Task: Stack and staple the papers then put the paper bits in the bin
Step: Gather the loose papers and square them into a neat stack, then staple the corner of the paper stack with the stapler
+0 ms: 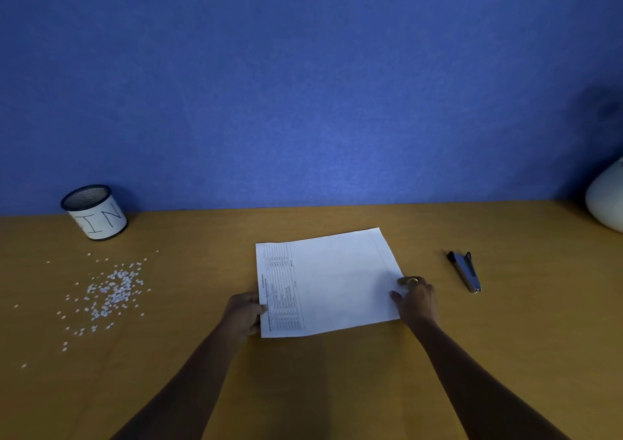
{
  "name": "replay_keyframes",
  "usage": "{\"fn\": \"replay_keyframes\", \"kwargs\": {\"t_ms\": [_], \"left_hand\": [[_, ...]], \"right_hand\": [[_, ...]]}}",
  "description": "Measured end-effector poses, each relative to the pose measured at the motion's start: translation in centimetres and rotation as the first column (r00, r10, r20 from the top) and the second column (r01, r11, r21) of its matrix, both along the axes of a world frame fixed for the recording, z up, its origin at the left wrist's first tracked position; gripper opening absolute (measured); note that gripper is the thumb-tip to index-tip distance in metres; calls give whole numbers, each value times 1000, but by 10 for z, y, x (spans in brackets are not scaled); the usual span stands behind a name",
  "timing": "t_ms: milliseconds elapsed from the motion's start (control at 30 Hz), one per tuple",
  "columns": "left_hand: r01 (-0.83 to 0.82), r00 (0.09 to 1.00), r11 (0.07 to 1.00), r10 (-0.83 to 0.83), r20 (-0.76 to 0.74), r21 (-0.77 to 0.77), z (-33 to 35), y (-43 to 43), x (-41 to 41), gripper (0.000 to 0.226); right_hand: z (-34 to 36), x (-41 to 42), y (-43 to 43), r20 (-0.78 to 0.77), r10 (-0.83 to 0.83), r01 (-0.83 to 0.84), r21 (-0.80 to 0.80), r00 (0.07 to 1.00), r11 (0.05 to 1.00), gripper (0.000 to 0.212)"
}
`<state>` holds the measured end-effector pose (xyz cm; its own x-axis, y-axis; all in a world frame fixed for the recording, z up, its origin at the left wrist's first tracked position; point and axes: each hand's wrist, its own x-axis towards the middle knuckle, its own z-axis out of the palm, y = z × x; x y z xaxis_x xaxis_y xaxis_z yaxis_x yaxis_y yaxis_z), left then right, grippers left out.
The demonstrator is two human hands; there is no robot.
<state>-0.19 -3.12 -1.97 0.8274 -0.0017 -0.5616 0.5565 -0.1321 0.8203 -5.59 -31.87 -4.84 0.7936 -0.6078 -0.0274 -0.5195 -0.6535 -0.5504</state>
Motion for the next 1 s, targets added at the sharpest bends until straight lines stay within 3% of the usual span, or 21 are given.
{"fn": "replay_keyframes", "kwargs": {"t_ms": [200, 333, 467, 533, 633, 733, 867, 933, 1000], "left_hand": [[15, 982, 999, -6, 188, -46, 6, 5, 0, 25], [36, 957, 992, 0, 291, -118, 8, 12, 0, 20], [62, 931, 982, 8, 366, -179, 6, 20, 1, 20], [65, 917, 978, 19, 398, -196, 7, 19, 1, 17], [68, 884, 978, 33, 467, -200, 11, 13, 3, 19], [27, 848, 986, 66, 526, -167, 15, 9, 4, 20], [6, 837, 1000, 7, 547, -21, 6, 15, 4, 27], [24, 857, 999, -38, 514, 34, -3, 17, 5, 17], [-40, 875, 999, 18, 484, 35, -6, 16, 7, 12]], "right_hand": [[7, 0, -2, 27, 19, -21, 61, 999, 998, 44], [13, 3, -6, 84, 9, -28, 224, 996, 974, 47], [26, 5, -11, 196, -155, 10, 587, 968, 809, 55], [29, 4, -12, 270, -158, -66, 666, 950, 743, 41], [37, 2, -6, 423, -181, -181, 682, 888, 708, 23], [46, 1, -1, 523, -175, -253, 646, 834, 720, 24], [48, -2, 2, 530, -137, -277, 627, 837, 728, 21], [40, -3, 0, 520, -123, -280, 627, 845, 727, 19], [40, -5, 2, 515, -127, -269, 623, 848, 735, 11]]}}
